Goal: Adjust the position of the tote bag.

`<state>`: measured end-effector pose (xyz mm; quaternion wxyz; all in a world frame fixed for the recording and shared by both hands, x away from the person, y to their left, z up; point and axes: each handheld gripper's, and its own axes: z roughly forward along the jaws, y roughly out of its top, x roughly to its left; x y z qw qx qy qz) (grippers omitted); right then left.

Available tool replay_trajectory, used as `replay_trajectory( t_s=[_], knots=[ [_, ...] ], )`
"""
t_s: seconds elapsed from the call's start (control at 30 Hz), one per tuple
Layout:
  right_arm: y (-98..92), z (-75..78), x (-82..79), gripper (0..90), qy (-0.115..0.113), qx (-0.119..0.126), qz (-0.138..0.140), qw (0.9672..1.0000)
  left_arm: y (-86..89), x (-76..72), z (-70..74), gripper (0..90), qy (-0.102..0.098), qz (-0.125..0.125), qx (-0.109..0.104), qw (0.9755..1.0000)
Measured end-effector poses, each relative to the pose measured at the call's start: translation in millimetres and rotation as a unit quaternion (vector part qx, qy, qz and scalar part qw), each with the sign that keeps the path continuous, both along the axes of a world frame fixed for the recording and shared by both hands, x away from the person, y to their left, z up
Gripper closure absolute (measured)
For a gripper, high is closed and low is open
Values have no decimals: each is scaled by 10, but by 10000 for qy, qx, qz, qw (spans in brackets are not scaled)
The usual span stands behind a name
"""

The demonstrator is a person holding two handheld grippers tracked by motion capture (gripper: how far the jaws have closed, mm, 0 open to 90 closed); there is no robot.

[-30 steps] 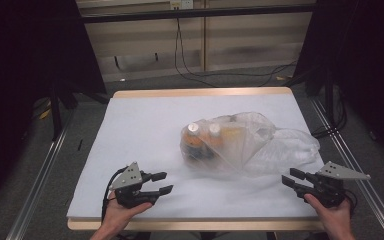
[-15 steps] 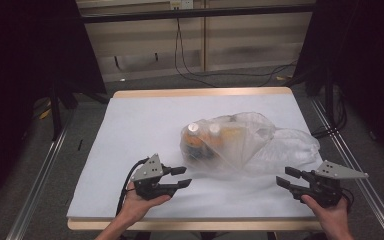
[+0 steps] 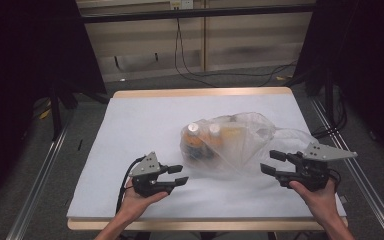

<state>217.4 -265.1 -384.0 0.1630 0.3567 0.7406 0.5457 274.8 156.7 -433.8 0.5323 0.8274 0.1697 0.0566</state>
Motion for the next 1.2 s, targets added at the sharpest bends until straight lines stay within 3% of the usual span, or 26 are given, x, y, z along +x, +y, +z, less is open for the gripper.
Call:
replay_trajectory(
  t_s=[0.2,0.33,0.5,0.57,0.67,0.83,1.03,1.2],
  knots=[
    [119,163,69,392,-101,15,136,9999,59,45,-25,307,137,156,-74,9998],
    [175,217,132,416,-127,15,189,9997,47,34,-67,228,114,200,152,9996],
    [230,271,226,588,-219,57,259,9994,19,3,-77,157,69,227,247,9994],
    [246,285,259,662,-222,91,264,9994,13,8,-82,128,132,226,145,9996],
    [271,307,298,742,-253,130,346,9990,22,30,-79,110,237,285,111,9993],
    [326,353,367,876,-288,178,491,9982,41,41,-67,129,167,344,149,9992],
    [414,431,439,899,-356,198,651,9970,39,33,-48,156,115,352,120,9992],
    [482,584,501,900,-547,309,768,9951,37,51,16,180,45,398,14,9992]
  ],
)
